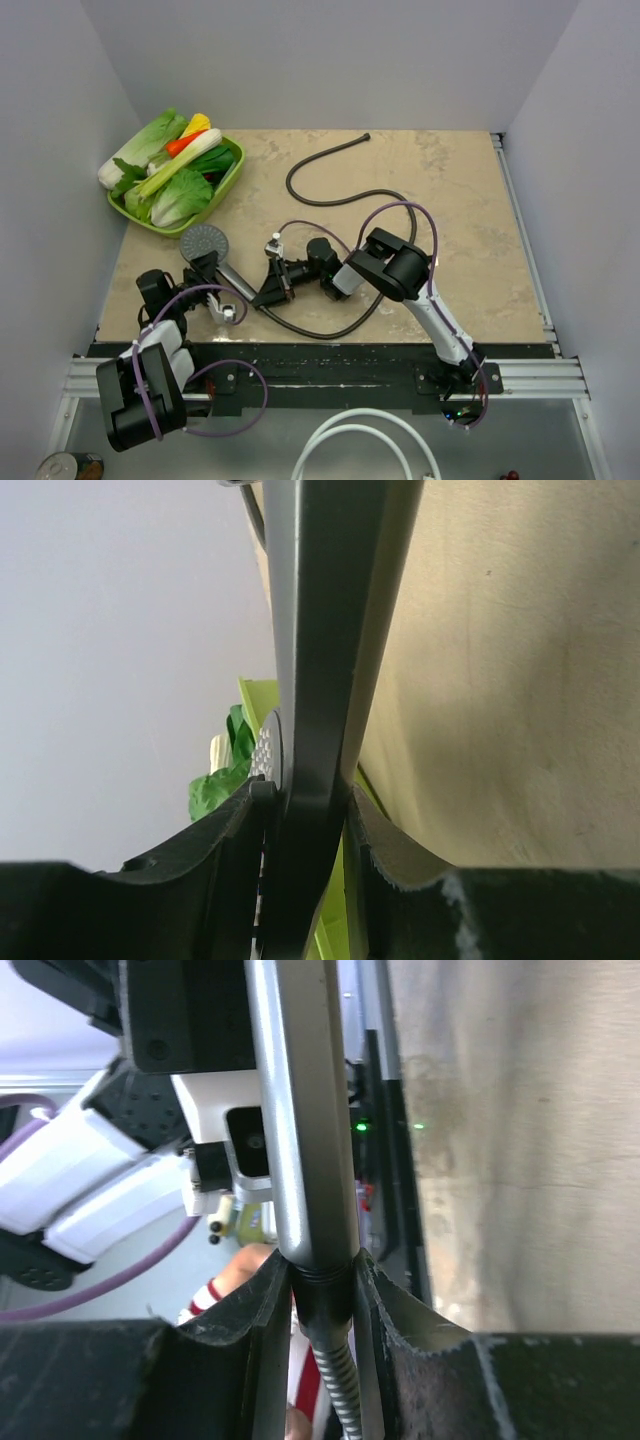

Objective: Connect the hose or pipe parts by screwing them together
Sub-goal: Install the bathroom fixture on the pipeline.

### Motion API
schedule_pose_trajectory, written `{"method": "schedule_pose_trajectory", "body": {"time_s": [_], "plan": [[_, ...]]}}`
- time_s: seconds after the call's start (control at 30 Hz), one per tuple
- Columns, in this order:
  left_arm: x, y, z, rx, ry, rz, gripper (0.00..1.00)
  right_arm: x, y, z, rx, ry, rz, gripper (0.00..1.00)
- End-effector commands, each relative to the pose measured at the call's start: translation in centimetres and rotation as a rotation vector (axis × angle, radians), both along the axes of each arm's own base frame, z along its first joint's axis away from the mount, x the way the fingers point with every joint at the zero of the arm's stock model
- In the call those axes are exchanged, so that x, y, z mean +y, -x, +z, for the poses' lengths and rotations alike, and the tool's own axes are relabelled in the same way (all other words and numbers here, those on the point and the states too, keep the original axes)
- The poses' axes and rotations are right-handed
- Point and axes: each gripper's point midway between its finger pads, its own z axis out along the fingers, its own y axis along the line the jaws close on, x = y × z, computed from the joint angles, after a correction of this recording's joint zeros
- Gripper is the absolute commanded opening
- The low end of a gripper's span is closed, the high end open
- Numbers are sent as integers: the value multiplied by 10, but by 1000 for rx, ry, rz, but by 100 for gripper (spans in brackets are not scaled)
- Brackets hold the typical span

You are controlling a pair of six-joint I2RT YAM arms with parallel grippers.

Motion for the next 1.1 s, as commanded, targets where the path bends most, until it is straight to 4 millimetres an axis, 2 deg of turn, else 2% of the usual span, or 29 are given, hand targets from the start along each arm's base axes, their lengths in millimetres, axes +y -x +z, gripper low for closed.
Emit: {"method": "schedule_pose_trajectory", "body": {"time_s": [0.0, 0.03, 0.07, 0.1, 0.13, 0.17, 0.2, 0.23, 0.27, 0.3, 0.33, 0.37, 0.4, 0.47, 0.5, 0.53, 0.57, 0.63, 0.67, 0.73, 0.77, 0.87, 0.93, 0.97, 1.0, 1.07], "plan": [[-65, 80, -41, -294, -275, -353, 0, -9, -16, 84, -166, -353, -81, 25], [-66, 81, -41, -293, -273, -354, 0, -9, -20, 74, -177, -302, -83, 34], [-66, 80, -41, -295, -273, -354, 0, -12, -25, 81, -212, -288, -95, 41], [-66, 81, -40, -299, -272, -357, 0, -13, -29, 78, -235, -248, -105, 53], [-66, 81, -40, -298, -271, -356, 0, -11, -37, 47, -274, -109, -113, 63], [-66, 80, -40, -302, -271, -357, 0, -13, -42, 63, -355, -76, -124, 74], [-66, 80, -39, -305, -275, -356, 0, -19, -44, 30, -286, 167, -106, 78], [-66, 80, -39, -305, -277, -355, 0, -26, -51, 19, -515, 214, -69, 82], [-66, 80, -39, -305, -277, -354, 0, -29, -66, 21, -614, 312, -119, 87], [-65, 79, -39, -307, -279, -354, 0, -43, -65, 15, -617, 449, -81, 88], [-65, 79, -39, -306, -281, -351, 0, -52, -71, 13, -716, 499, -61, 88], [-65, 79, -39, -307, -278, -353, 0, -63, -85, 8, -794, 619, -110, 88], [-66, 80, -39, -305, -274, -357, 0, -74, -85, 21, -832, 664, -112, 88], [-66, 80, -39, -305, -274, -357, 0, -86, -89, 29, -926, 731, -139, 88], [-66, 80, -39, -303, -272, -357, 0, -93, -84, 41, -954, 749, -143, 88], [-66, 80, -40, -303, -274, -355, 0, -96, -81, 44, -993, 760, -134, 88], [-65, 80, -40, -300, -276, -353, 0, -91, -67, 49, -1032, 753, -104, 86], [-66, 80, -40, -301, -275, -354, 0, -90, -56, 60, -1119, 765, -115, 86], [-66, 80, -40, -302, -274, -355, 0, -84, -42, 60, -1143, 762, -88, 85], [-66, 80, -40, -301, -272, -356, 0, -82, -33, 58, -1148, 788, -69, 83], [-66, 80, -40, -300, -271, -355, 0, -76, -21, 58, -1161, 775, -48, 82], [-66, 80, -40, -299, -273, -356, 0, -61, -2, 53, -1169, 754, -18, 81], [-66, 80, -40, -298, -273, -354, 0, -54, 1, 51, -1192, 765, -19, 81], [-66, 80, -40, -298, -271, -355, 0, -50, 8, 41, -1203, 776, 5, 81], [-66, 80, -40, -301, -272, -356, 0, -45, 8, 43, -1213, 775, 2, 81], [-66, 80, -39, -303, -272, -357, 0, -40, 11, 33, -1230, 794, 16, 81]]}}
